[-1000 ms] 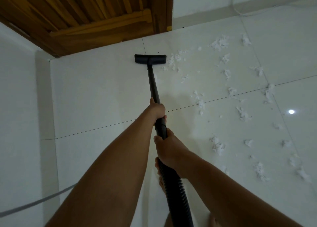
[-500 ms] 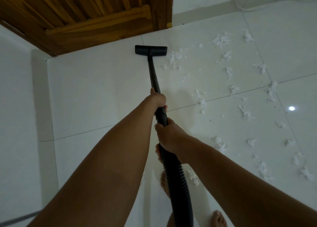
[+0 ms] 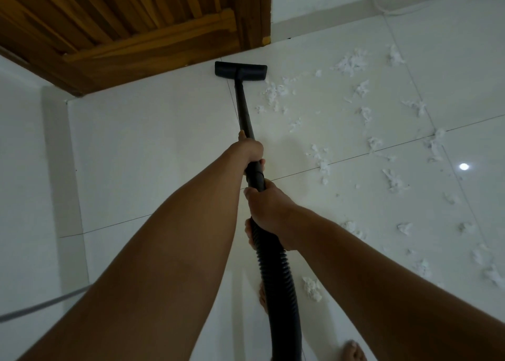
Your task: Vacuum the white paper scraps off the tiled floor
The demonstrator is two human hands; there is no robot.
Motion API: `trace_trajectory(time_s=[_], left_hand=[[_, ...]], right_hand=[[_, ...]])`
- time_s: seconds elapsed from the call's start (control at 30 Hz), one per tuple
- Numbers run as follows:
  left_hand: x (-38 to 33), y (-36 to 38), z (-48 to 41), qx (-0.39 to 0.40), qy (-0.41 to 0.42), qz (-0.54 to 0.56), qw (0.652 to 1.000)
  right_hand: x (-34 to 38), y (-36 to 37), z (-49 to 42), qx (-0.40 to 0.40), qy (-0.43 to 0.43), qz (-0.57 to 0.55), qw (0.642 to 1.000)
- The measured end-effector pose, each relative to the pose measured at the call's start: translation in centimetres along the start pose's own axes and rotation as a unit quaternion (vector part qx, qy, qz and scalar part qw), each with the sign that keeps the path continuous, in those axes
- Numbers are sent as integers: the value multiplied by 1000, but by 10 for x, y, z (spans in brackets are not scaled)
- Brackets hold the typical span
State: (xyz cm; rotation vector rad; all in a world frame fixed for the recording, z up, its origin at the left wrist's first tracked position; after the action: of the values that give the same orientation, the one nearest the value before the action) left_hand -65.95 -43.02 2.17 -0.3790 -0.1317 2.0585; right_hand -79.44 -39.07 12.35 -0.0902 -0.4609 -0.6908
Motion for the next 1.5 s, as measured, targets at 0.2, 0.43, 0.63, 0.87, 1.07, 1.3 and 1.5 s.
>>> trace_trajectory(time_s=[0.2,0.43,0.63,0.87,1.07,1.3,1.5], left_hand=[[1,1,3,2,-2,5,1000],[25,12,29,5,-15,-2,1000],[38,21,42,22,-18,14,1000],[31,19,21,26,0,49,998],[28,9,3,24,22,45,998],[25,-2,1,19,15,73,997],[50,10,10,22,13,108,994]], right_hand=[[0,-1,6,12,6,-10,1000],[-17,-6,40,10,29,-4,1000],[-24,-12,55,2,27,17,999],[-20,-15,33,-6,8,53,999],[-18,-8,15,-7,3,77,997],[-9,-4,11,11,1,74,997],[-30,-11,26,7,-10,113,994]])
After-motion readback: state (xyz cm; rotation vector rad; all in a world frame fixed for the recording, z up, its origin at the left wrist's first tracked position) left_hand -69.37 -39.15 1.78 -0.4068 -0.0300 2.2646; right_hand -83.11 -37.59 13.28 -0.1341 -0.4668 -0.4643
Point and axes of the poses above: each hand's wrist, its own z-axis away from the middle knuckle, its own y-axis out of the palm, x = y × z, the point moved 7 cm from there along -z, towards the middle knuckle, and after that the axes turned 7 degrees about -y, right-handed, at the moved point
